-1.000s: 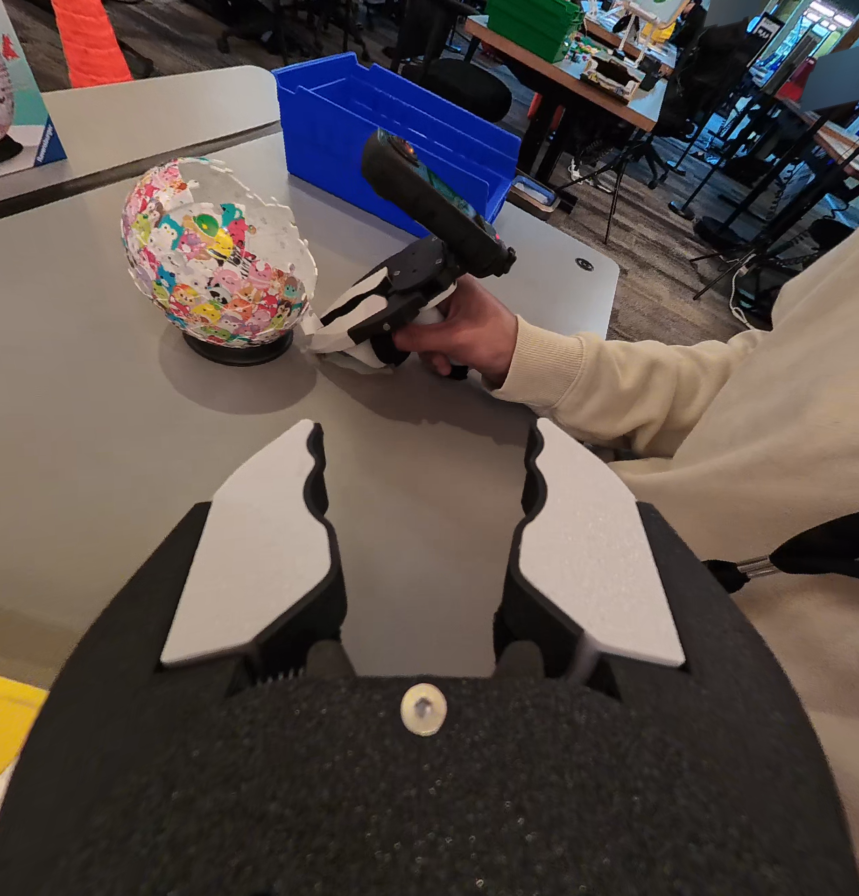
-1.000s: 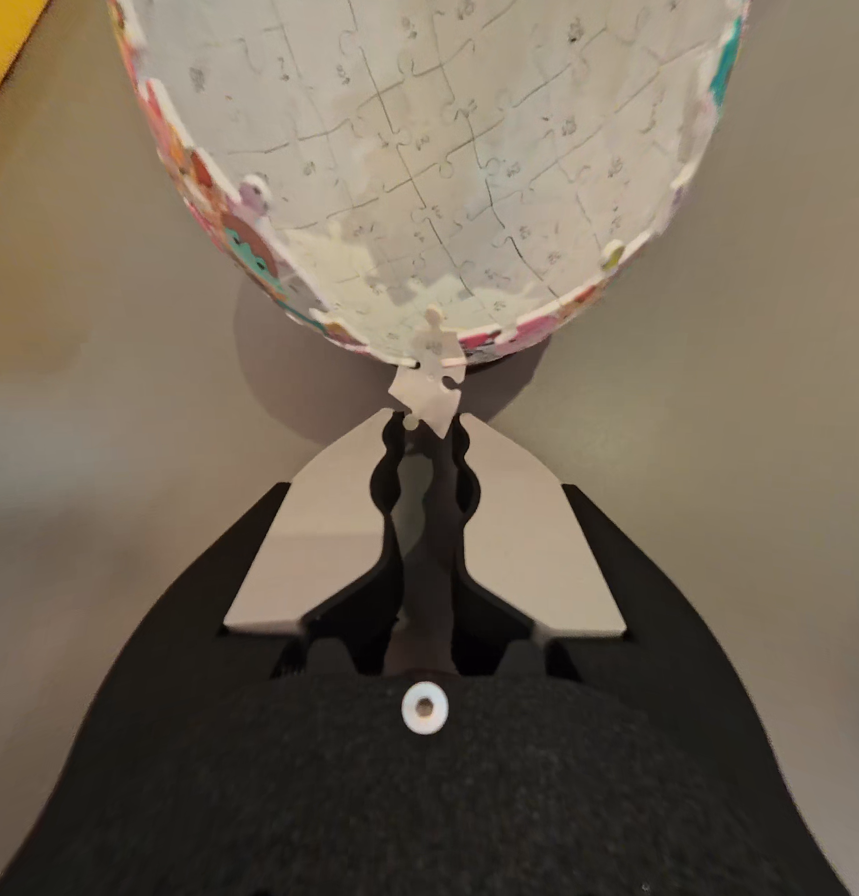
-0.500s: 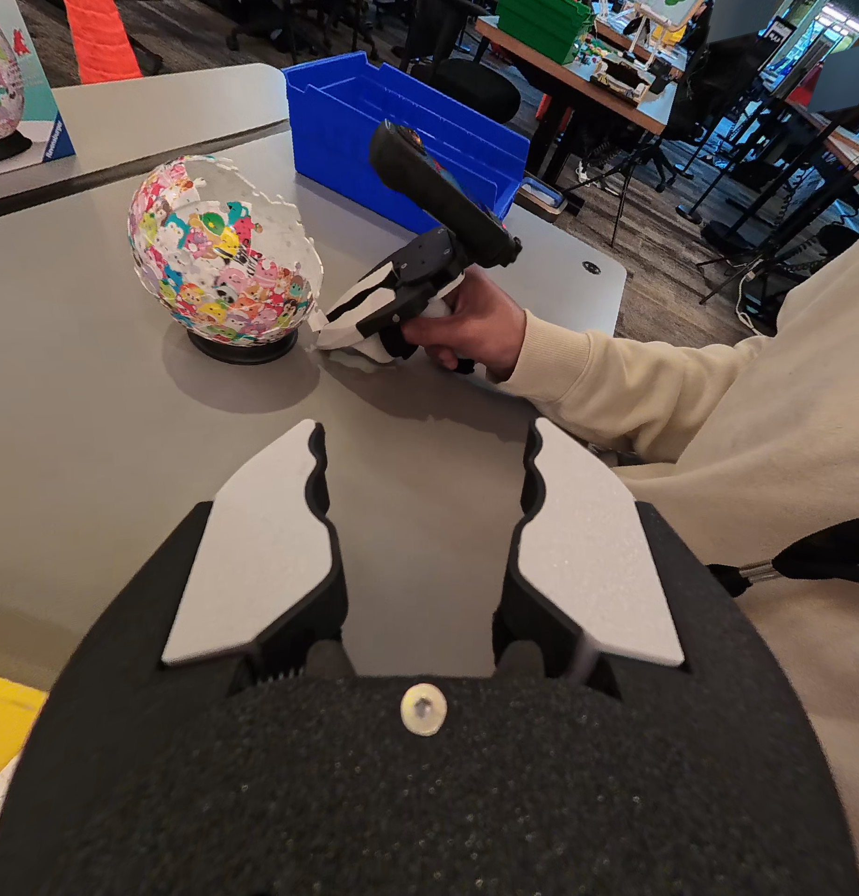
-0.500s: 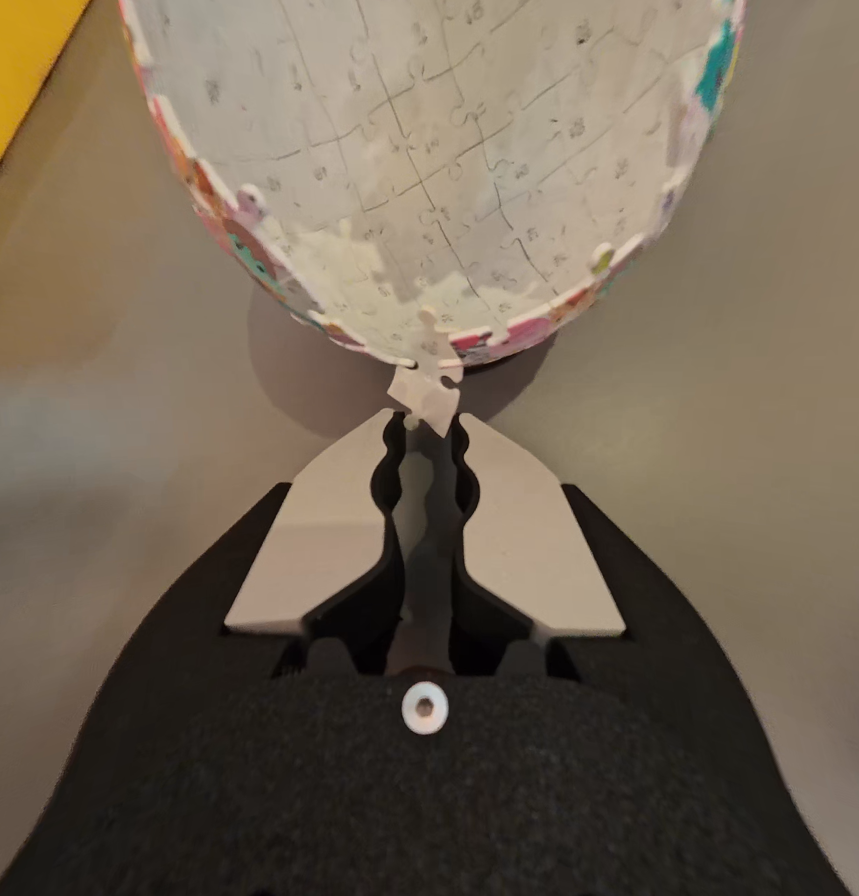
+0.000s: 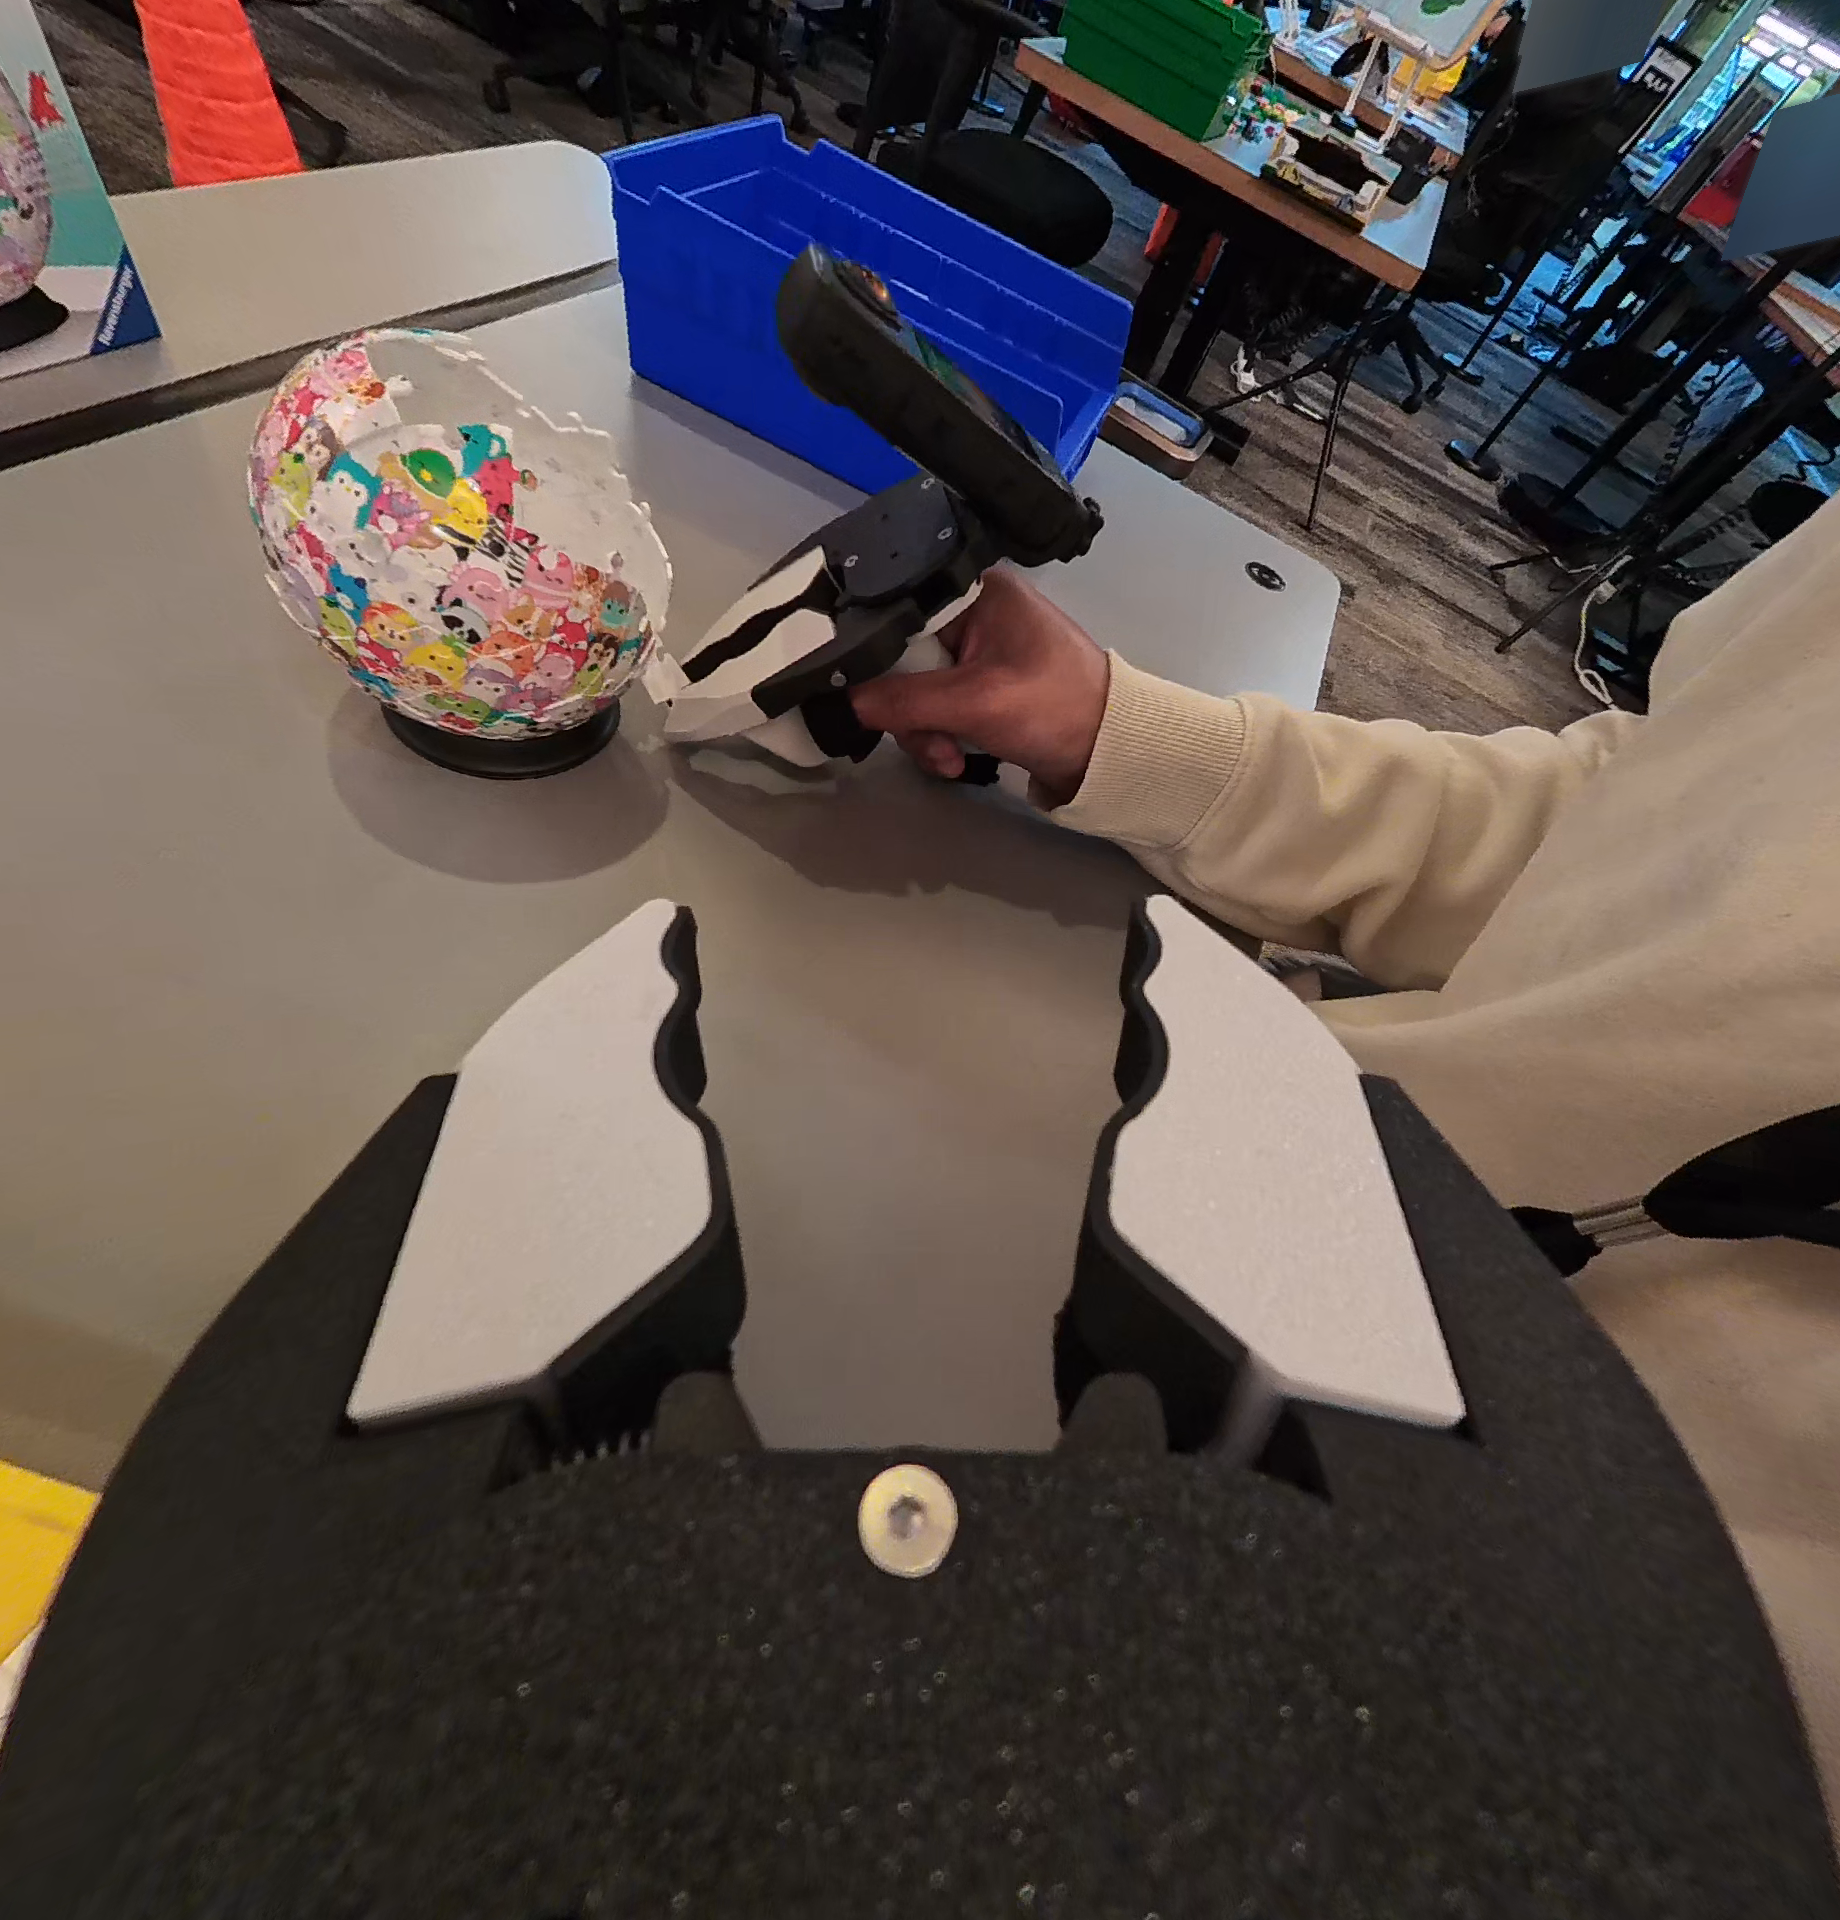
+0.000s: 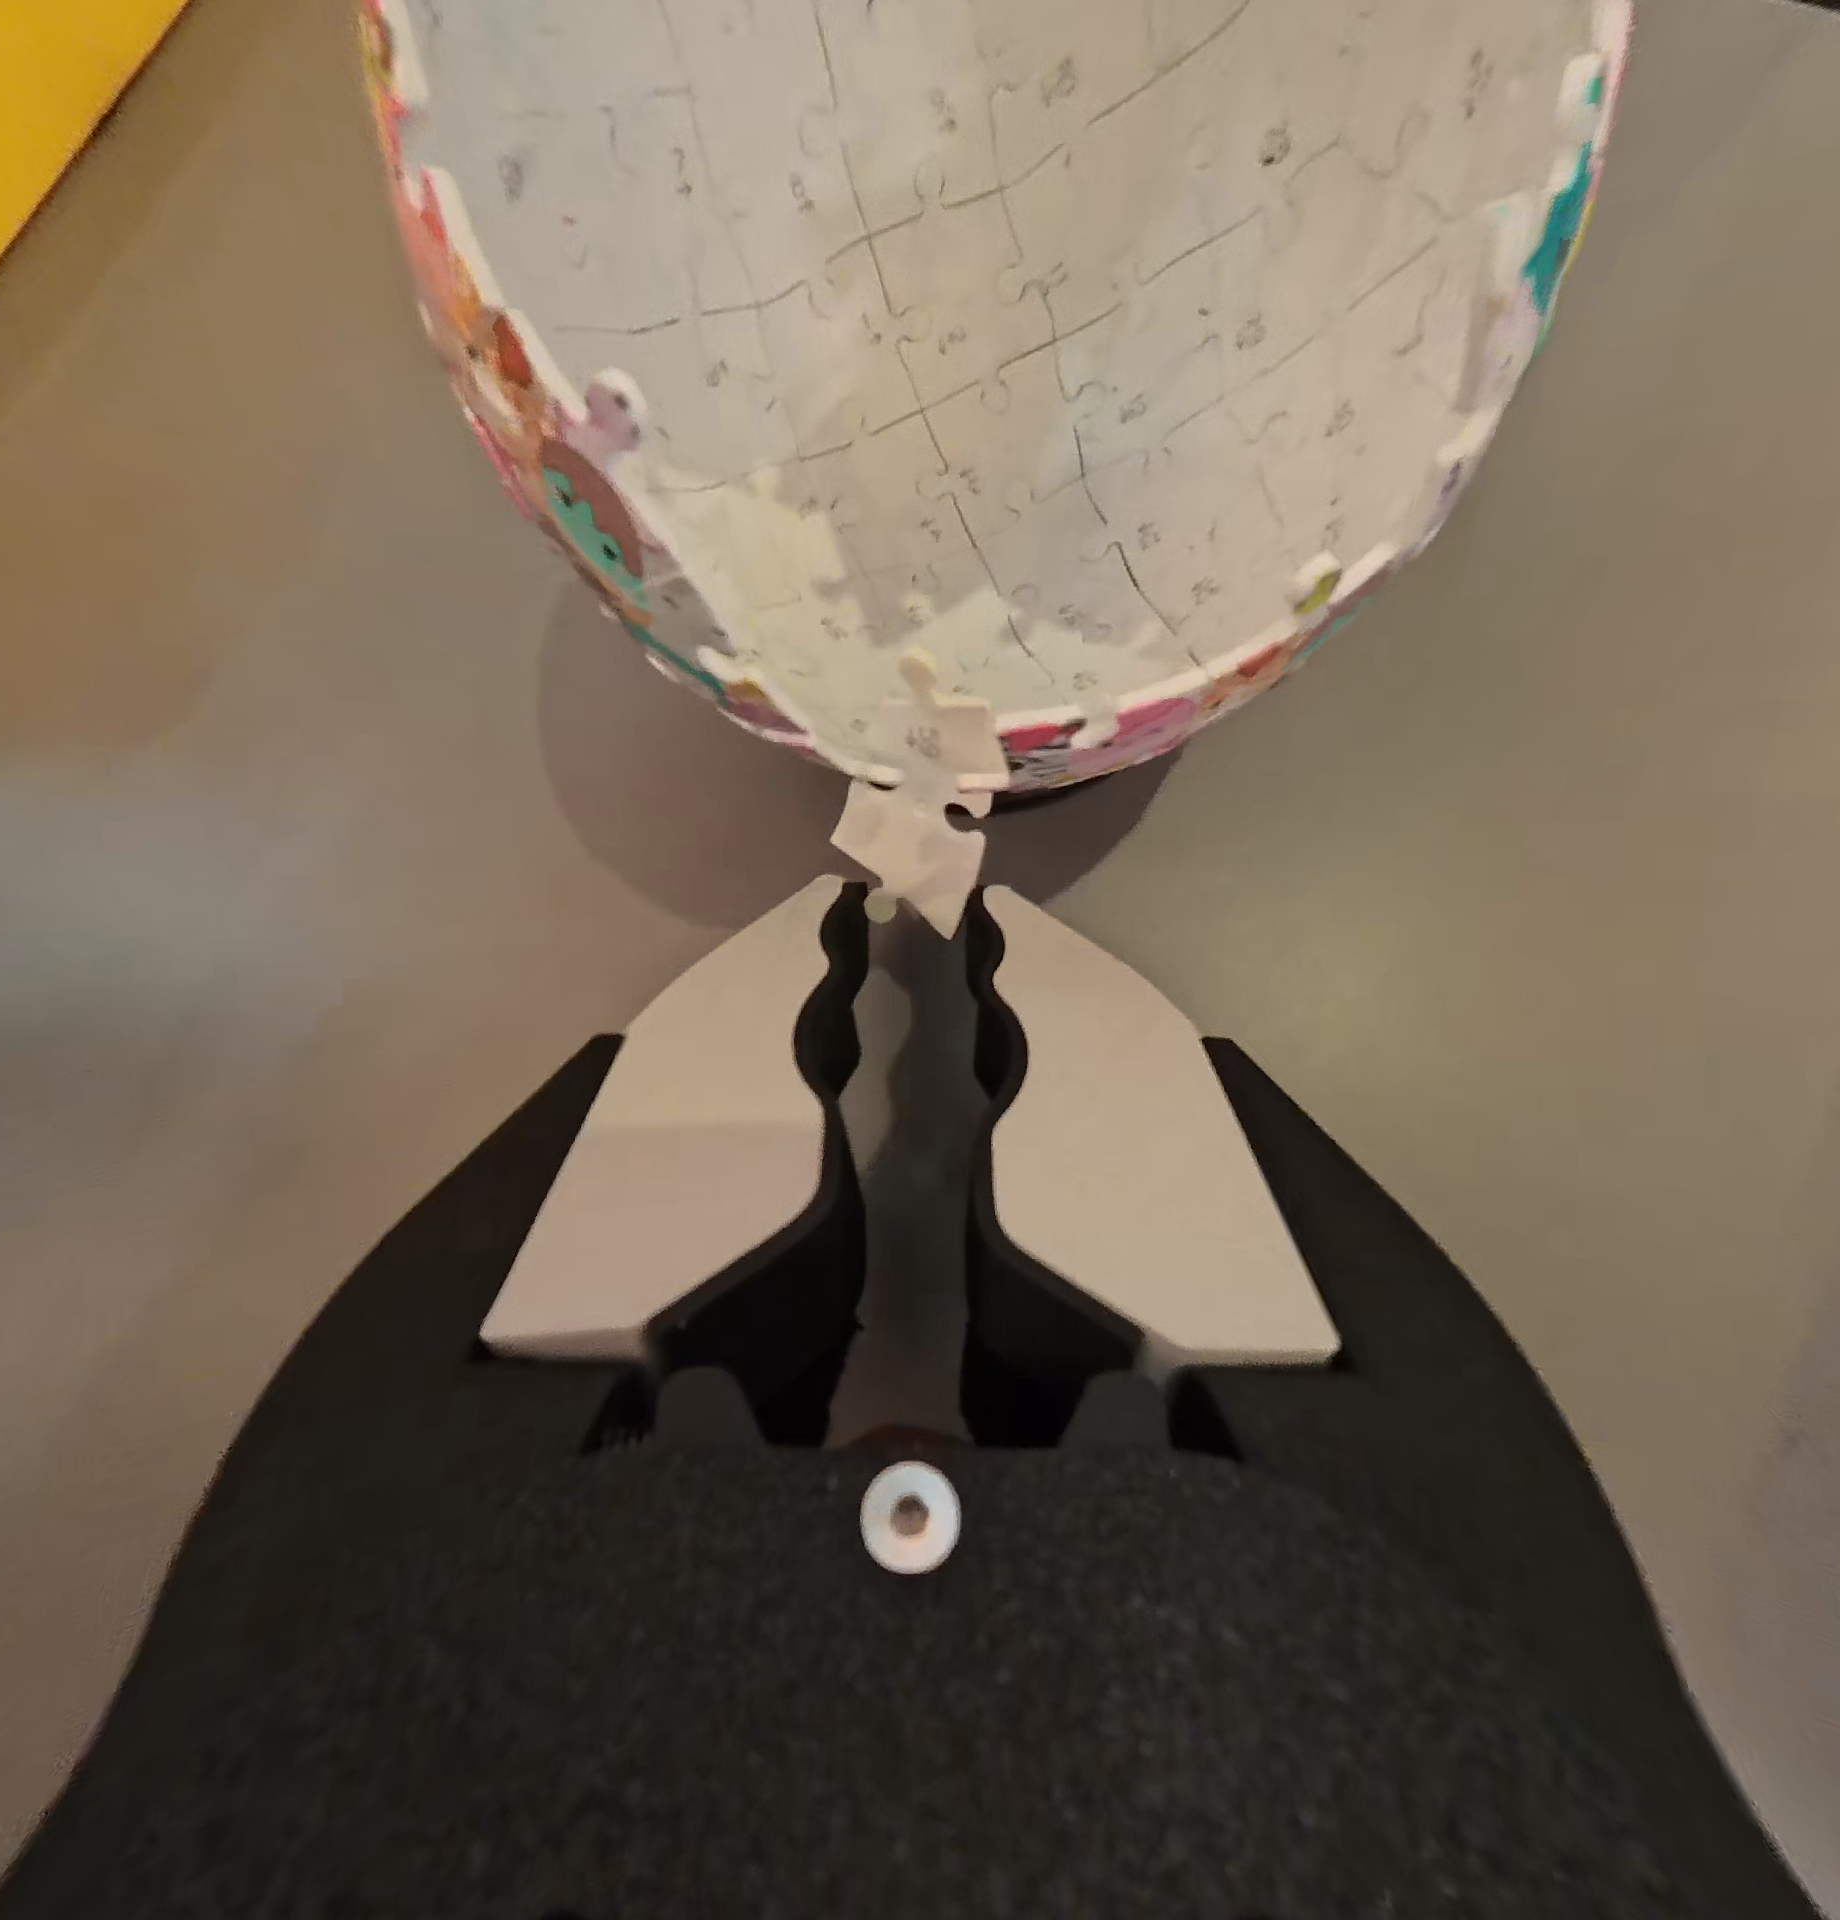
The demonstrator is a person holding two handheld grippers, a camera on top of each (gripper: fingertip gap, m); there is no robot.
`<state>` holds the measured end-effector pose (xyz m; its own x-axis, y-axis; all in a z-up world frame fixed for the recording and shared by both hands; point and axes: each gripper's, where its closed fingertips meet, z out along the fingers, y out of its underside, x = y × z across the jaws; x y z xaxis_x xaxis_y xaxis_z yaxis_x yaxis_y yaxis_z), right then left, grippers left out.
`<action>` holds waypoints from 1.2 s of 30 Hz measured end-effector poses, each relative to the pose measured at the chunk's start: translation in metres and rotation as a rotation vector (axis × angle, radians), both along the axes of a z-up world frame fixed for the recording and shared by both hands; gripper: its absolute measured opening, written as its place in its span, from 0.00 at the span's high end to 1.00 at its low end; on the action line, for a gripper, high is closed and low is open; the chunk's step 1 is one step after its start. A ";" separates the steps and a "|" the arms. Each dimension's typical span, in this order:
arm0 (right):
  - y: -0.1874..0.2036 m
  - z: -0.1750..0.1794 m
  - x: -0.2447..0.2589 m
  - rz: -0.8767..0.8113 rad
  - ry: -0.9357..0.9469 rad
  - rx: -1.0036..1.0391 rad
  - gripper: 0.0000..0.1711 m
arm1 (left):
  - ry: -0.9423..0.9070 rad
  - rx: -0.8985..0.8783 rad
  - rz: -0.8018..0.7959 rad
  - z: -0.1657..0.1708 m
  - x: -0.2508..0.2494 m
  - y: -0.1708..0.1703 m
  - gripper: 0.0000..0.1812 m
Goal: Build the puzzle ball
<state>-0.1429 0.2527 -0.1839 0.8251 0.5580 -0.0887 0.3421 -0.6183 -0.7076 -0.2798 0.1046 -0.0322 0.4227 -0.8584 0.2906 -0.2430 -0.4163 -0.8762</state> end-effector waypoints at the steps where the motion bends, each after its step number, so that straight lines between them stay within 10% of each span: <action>1: 0.001 0.000 0.001 -0.001 -0.021 0.011 0.90 | -0.001 -0.002 0.001 0.000 0.000 0.000 0.57; 36: 0.012 0.026 0.029 -0.010 -0.876 0.527 0.90 | 0.001 0.007 -0.004 0.001 0.005 -0.006 0.58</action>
